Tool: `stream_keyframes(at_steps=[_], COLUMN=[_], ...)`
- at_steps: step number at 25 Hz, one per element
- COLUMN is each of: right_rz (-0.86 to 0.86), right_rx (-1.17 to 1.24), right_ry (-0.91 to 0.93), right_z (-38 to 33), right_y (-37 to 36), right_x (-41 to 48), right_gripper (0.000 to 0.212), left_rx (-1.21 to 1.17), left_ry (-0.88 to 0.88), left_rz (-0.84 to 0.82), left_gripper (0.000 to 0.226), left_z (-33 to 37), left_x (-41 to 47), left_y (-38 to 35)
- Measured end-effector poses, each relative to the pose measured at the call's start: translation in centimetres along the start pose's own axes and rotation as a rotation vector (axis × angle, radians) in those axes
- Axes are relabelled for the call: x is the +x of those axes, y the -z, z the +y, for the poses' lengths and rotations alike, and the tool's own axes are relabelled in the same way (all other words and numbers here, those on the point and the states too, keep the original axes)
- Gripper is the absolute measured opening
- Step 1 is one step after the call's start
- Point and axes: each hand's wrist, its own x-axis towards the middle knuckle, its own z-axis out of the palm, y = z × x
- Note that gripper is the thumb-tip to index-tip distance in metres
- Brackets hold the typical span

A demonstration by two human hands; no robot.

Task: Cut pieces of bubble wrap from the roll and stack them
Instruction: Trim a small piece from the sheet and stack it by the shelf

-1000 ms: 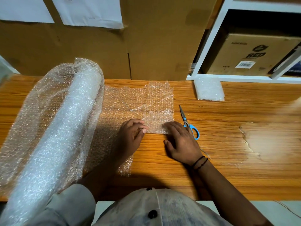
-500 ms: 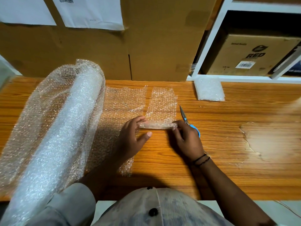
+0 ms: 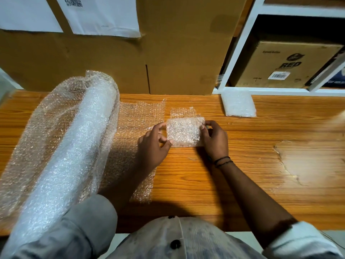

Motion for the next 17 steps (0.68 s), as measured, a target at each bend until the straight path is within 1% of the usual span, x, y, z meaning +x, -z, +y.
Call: stream_keyframes(at_steps=[3,5,6,8,9,11,14,17], right_rz=[-0.036,-0.04,-0.016,0.008,-0.024,-0.123,-0.163,-0.159], right_rx=[-0.007,-0.043,-0.112,-0.309,-0.387,-0.487,-0.566,-0.621], right_ry=[-0.049,-0.069,-0.023,0.174,0.266,0.375,0.437,0.435], right_z=[-0.1,-0.2,-0.3,-0.6,-0.9,-1.2,-0.6,0.1], right_y=[-0.5,-0.7,-0.8,-1.0,-1.2,-1.6,-1.8,-1.5], right_x=[1.6,2.0,1.8,0.8,0.0,-1.5,-3.4,-4.3], right_gripper=[0.027,0.034,0.036,0.04,0.042,0.045,0.039,0.027], left_rx=[0.049,0.161,0.244,0.386,0.428,0.484,0.517,0.46], left_ry=[0.013,0.01,0.0,-0.037,-0.069,-0.14,-0.201,-0.228], left_rz=[0.034,0.066,0.077,0.067,0.044,-0.016,-0.055,-0.038], left_gripper=[0.056,0.051,0.049,0.043,0.04,0.037,0.035,0.035], left_z=[0.4,0.5,0.4,0.1,-0.1,-0.5,-0.9,-0.9], left_x=[0.4,0.5,0.5,0.6,0.6,0.4,0.1,-0.3], left_y=[-0.3,-0.5,-0.6,-0.8,-1.0,-1.3,-1.8,-1.8])
